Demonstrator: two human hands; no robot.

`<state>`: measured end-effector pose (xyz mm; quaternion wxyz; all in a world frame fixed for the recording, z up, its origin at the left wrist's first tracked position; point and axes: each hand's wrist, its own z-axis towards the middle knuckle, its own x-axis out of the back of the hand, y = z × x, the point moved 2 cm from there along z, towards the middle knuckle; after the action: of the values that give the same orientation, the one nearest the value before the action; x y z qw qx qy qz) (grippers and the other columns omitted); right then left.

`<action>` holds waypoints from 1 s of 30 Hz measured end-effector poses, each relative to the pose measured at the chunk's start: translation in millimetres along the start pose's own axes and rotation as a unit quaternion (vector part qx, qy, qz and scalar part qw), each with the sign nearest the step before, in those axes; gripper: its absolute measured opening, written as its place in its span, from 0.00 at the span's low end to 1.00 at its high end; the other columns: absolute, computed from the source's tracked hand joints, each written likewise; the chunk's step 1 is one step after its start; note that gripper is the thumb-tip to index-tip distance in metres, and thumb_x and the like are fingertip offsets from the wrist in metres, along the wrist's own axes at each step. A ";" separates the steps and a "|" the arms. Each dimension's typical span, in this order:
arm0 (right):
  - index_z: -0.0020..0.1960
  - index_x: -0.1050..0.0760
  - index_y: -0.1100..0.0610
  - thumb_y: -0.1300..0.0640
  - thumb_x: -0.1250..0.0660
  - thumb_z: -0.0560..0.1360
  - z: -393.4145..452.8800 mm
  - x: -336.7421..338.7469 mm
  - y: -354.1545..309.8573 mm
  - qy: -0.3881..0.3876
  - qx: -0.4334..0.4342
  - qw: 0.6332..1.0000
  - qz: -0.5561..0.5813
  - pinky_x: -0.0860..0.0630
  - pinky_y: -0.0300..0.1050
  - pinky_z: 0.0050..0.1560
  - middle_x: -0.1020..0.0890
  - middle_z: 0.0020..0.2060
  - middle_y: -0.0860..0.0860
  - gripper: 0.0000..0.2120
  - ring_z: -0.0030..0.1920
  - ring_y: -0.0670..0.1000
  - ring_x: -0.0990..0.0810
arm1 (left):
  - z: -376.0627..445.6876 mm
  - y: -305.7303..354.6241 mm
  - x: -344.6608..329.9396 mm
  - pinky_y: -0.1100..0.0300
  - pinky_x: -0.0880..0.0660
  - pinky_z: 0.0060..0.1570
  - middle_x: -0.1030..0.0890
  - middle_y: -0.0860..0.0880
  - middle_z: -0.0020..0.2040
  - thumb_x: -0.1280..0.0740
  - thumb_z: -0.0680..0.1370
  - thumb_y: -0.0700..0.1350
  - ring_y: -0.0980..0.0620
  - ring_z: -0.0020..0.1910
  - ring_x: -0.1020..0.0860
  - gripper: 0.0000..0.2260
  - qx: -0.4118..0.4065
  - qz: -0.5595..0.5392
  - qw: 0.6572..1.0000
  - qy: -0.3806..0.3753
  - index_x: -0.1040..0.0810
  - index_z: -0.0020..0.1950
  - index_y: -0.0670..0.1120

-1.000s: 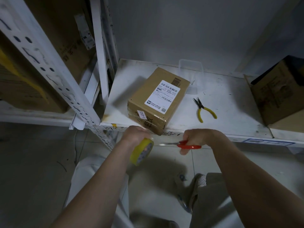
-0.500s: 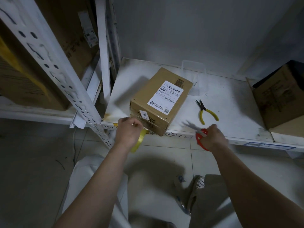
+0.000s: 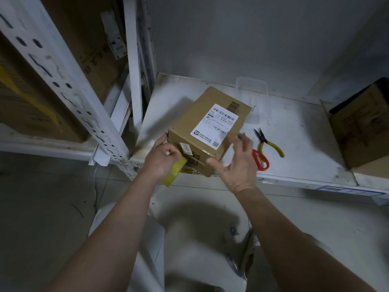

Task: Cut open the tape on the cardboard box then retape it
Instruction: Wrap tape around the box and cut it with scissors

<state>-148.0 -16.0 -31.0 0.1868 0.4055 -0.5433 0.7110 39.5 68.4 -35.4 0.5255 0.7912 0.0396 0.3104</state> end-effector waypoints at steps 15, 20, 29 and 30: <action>0.73 0.45 0.38 0.71 0.41 0.74 16.5 17.6 18.5 -0.069 -0.045 0.995 -0.058 0.25 0.49 0.61 0.34 0.71 0.49 0.39 0.62 0.53 0.26 | -46.5 11.0 -26.7 0.68 0.38 0.52 0.30 0.54 0.56 0.32 0.74 0.38 0.55 0.53 0.28 0.14 0.013 0.003 1.000 0.009 0.26 0.30 0.51; 0.70 0.33 0.46 0.70 0.41 0.74 15.1 37.7 16.9 0.006 -0.068 0.996 -0.058 0.25 0.46 0.57 0.32 0.67 0.53 0.30 0.61 0.55 0.26 | -62.8 18.4 -38.2 0.67 0.35 0.44 0.26 0.51 0.50 0.32 0.74 0.39 0.54 0.49 0.26 0.12 0.019 -0.024 0.998 -0.046 0.25 0.33 0.51; 0.44 0.19 0.54 0.48 0.36 0.74 -3.5 51.1 -30.1 0.049 -0.032 0.997 -0.057 0.28 0.46 0.49 0.20 0.50 0.52 0.11 0.56 0.54 0.28 | -69.5 24.9 -27.4 0.60 0.30 0.48 0.19 0.52 0.43 0.35 0.77 0.42 0.54 0.44 0.24 0.09 0.034 -0.079 0.995 -0.046 0.22 0.38 0.49; 0.49 0.20 0.51 0.44 0.35 0.73 -3.7 48.9 -28.4 0.009 -0.048 0.997 -0.064 0.26 0.48 0.52 0.22 0.56 0.52 0.13 0.59 0.54 0.28 | -69.5 23.9 -26.0 0.61 0.30 0.46 0.19 0.51 0.44 0.35 0.78 0.42 0.53 0.43 0.24 0.08 0.038 -0.071 0.996 -0.034 0.22 0.39 0.48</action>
<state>-158.8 -11.5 24.5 0.2561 0.4237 -0.5477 0.6744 -24.7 103.7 -8.9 0.5167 0.8160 0.0900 0.2433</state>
